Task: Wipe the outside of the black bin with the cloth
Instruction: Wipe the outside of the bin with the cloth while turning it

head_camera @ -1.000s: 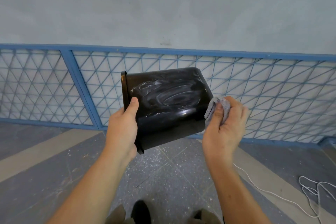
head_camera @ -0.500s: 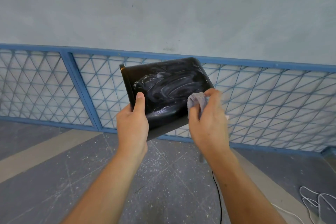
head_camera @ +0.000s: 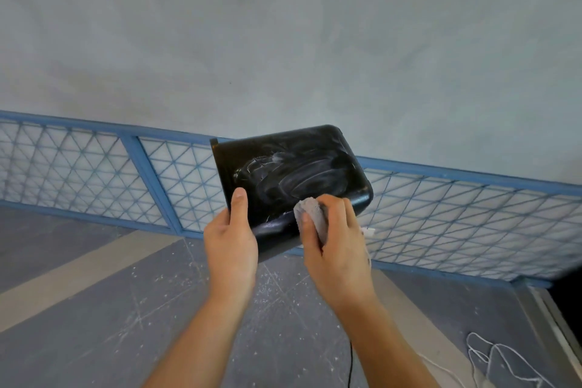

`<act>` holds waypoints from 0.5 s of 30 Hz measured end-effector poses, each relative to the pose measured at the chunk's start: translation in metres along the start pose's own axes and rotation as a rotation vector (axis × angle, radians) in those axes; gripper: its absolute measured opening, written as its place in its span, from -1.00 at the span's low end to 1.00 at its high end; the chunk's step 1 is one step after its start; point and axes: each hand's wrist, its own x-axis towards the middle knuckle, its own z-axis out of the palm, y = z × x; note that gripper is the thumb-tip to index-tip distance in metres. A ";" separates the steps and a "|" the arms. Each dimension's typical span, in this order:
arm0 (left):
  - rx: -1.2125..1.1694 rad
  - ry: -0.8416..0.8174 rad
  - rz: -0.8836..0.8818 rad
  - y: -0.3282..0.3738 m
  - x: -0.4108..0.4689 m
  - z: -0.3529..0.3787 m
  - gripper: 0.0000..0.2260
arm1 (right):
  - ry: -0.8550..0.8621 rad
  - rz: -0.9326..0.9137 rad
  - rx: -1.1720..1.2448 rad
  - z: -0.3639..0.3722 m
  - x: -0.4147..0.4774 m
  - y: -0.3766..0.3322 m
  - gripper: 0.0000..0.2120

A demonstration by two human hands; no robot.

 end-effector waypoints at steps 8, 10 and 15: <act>0.079 -0.019 0.108 0.087 -0.059 -0.015 -0.36 | 0.085 -0.044 -0.028 -0.059 -0.012 -0.113 -0.73; 0.048 -0.029 0.111 0.100 -0.066 -0.019 -0.44 | 0.017 -0.119 -0.041 -0.064 -0.024 -0.125 -0.80; 0.150 -0.063 0.138 0.119 -0.073 -0.032 -0.50 | 0.123 0.036 -0.005 -0.103 -0.021 -0.112 -0.78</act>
